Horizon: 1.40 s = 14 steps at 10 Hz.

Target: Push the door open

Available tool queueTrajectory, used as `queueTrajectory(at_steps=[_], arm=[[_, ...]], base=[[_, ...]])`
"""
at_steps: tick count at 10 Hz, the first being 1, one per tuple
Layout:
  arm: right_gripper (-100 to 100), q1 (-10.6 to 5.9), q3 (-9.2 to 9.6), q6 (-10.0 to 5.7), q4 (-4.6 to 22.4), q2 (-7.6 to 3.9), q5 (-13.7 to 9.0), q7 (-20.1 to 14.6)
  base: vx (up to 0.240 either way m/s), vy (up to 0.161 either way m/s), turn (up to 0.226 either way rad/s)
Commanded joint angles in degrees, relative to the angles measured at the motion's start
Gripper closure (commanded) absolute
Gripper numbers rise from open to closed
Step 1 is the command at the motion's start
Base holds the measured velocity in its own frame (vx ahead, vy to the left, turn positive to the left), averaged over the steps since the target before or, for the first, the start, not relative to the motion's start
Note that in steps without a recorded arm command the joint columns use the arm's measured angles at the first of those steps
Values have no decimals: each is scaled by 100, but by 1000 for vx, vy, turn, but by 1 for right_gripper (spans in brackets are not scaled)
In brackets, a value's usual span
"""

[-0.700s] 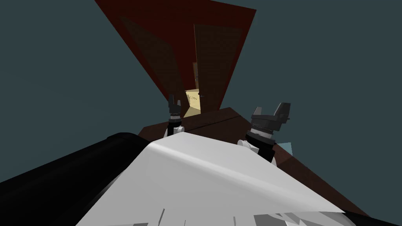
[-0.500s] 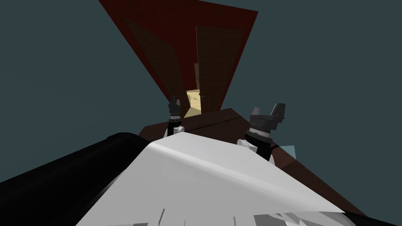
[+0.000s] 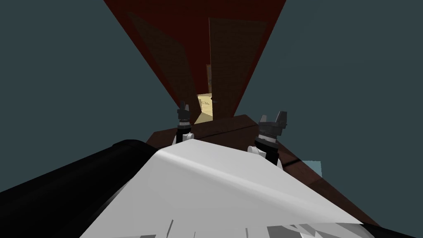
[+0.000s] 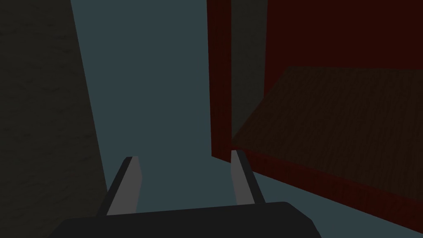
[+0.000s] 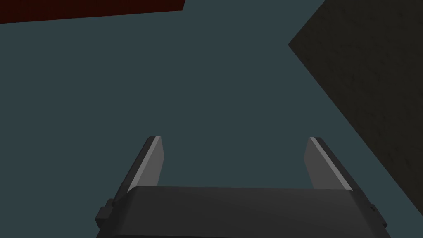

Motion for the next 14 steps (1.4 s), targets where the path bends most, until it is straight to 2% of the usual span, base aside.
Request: queueTrajectory(at_steps=[1, 7, 14], arm=[[-100, -84, -9, -23, 169, -36, -17, 6], [-100, -349, -9, -153, 848, -159, -88, 40], [-100, -724, -9, -337, 1806, -287, -188, 87]], base=[[70, 18, 59], [80, 11, 73], [96, 9, 91]])
